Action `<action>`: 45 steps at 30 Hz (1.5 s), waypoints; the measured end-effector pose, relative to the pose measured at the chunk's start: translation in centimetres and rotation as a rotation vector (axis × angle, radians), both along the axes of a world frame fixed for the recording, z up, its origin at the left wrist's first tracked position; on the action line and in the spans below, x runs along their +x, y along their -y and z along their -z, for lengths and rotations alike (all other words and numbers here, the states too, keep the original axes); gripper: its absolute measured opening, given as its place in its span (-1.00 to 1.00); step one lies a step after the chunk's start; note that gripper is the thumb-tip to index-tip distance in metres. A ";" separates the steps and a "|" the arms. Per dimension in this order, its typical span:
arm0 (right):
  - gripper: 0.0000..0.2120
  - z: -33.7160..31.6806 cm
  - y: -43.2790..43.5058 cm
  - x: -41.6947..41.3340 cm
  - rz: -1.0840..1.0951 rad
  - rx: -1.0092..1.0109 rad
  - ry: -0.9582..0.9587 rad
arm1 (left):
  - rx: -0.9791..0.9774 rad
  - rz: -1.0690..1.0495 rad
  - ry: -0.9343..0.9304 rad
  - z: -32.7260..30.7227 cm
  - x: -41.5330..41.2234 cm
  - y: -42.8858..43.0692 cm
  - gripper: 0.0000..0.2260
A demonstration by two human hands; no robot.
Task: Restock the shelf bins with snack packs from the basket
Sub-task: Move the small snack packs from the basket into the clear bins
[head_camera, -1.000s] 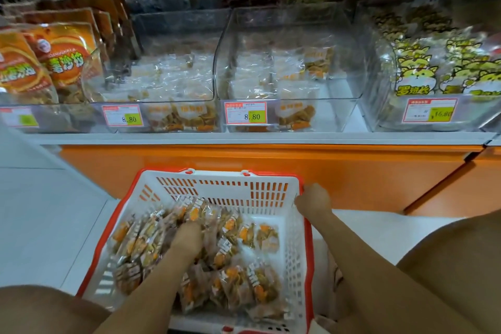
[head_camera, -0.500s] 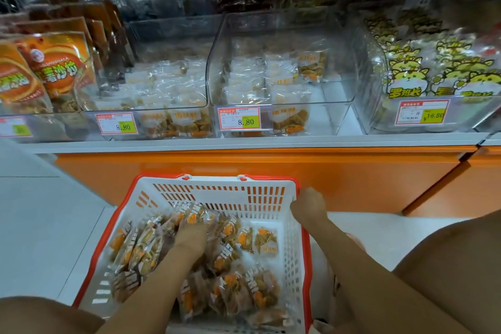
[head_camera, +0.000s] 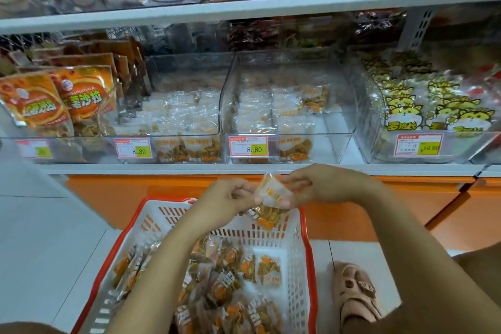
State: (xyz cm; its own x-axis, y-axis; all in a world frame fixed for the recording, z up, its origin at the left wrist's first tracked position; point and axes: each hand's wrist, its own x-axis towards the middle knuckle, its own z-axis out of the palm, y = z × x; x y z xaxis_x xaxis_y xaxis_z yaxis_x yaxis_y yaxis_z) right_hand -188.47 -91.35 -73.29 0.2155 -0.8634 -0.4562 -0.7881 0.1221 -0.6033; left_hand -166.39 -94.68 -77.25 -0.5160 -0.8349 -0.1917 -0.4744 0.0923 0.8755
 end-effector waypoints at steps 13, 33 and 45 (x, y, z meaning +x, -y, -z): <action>-0.78 -14.7 2.9 -5.8 0.151 -0.424 -0.123 | -0.344 -0.052 -0.270 -9.4 -9.1 5.6 -0.76; -0.65 -7.5 15.5 -4.4 0.388 -0.379 -0.785 | -0.594 0.153 0.458 -4.3 -14.2 13.2 -0.51; -0.69 -2.9 18.0 -4.2 0.337 -0.448 -0.935 | -0.578 0.140 0.443 -4.8 -14.0 12.6 -0.55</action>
